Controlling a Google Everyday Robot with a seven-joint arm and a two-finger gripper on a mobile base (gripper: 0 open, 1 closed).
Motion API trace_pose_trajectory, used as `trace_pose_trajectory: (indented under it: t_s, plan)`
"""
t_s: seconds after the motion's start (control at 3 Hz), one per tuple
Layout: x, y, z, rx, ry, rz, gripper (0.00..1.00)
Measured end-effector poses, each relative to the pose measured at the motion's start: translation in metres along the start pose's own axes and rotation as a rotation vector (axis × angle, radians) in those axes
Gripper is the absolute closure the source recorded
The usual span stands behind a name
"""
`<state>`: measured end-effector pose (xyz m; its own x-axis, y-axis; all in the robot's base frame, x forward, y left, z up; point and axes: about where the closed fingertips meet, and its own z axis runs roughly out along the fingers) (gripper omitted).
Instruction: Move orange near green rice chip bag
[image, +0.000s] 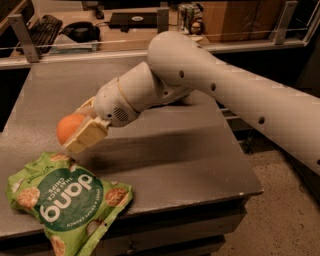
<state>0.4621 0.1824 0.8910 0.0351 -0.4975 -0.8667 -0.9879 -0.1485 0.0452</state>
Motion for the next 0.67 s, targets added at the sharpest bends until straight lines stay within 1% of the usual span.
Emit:
trace_pose_trajectory:
  t_s: [0.33, 0.67]
  plan:
    - [0.007, 0.0114, -0.016, -0.115, -0.058, -0.004, 1.0]
    - [0.0126, 0.0184, -0.016, -0.189, -0.085, -0.011, 1.0]
